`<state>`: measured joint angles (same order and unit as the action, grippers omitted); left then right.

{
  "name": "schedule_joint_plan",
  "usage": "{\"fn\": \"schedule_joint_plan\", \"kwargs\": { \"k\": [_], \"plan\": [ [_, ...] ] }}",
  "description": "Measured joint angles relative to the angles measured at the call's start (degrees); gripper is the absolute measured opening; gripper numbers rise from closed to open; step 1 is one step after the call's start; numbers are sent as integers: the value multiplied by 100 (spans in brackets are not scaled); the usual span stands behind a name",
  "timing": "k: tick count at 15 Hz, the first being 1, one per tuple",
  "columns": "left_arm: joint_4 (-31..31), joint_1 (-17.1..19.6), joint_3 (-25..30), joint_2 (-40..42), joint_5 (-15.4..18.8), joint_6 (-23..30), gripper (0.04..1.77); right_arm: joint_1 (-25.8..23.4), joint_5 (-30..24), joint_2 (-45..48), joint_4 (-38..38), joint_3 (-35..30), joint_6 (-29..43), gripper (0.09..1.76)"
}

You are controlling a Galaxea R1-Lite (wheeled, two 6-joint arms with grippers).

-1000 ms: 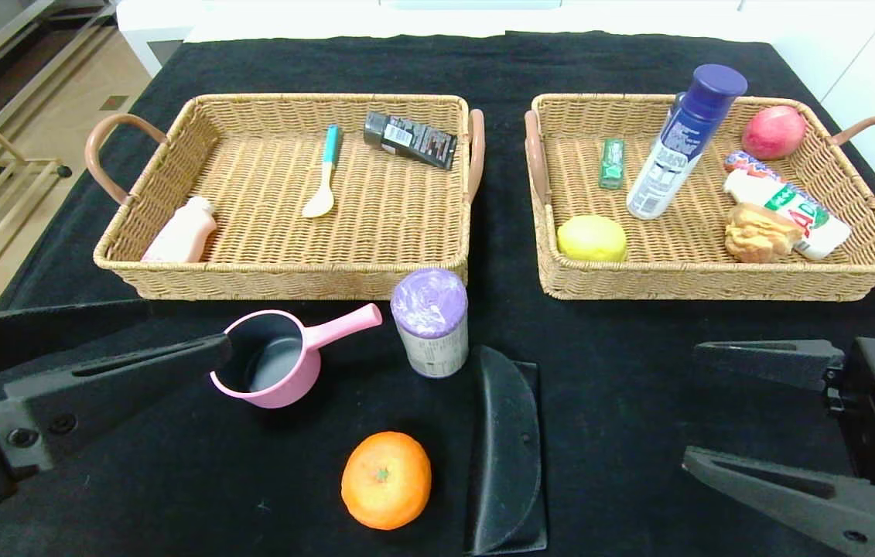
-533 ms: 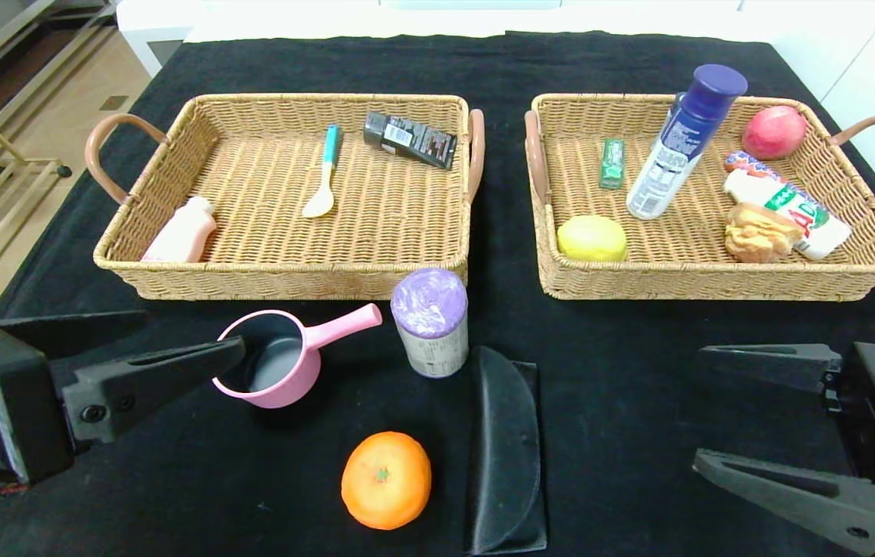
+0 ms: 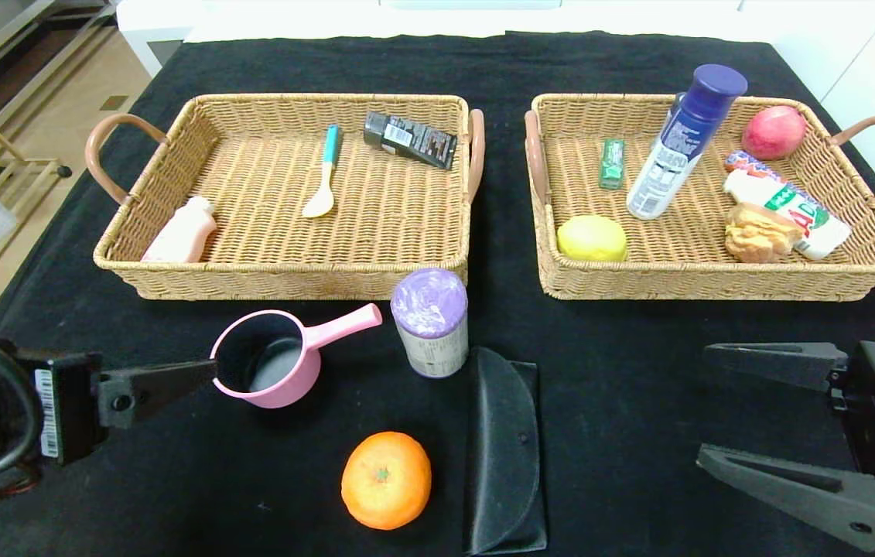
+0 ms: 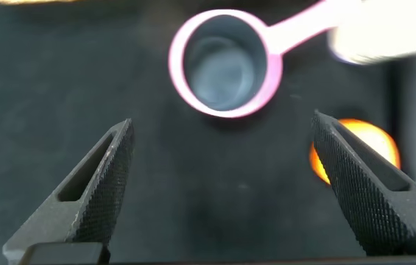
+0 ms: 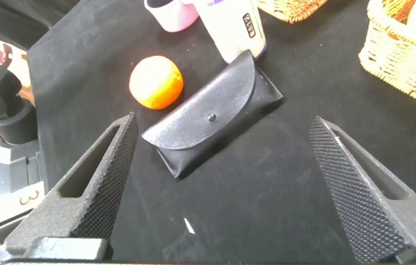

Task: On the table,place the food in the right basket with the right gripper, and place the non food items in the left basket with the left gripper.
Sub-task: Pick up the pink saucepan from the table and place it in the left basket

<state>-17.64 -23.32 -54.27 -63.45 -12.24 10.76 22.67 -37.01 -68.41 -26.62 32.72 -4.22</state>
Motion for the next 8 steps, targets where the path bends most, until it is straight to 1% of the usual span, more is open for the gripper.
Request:
{"fn": "schedule_joint_plan", "kwargs": {
  "k": [4,8],
  "plan": [
    [-5,505,-121,-460,-2,12,172,-52,7,-29,0,7,1,170],
    [34,756,-118,-892,83,15,172,-63,16,-85,0,0,-2,170]
  ]
}}
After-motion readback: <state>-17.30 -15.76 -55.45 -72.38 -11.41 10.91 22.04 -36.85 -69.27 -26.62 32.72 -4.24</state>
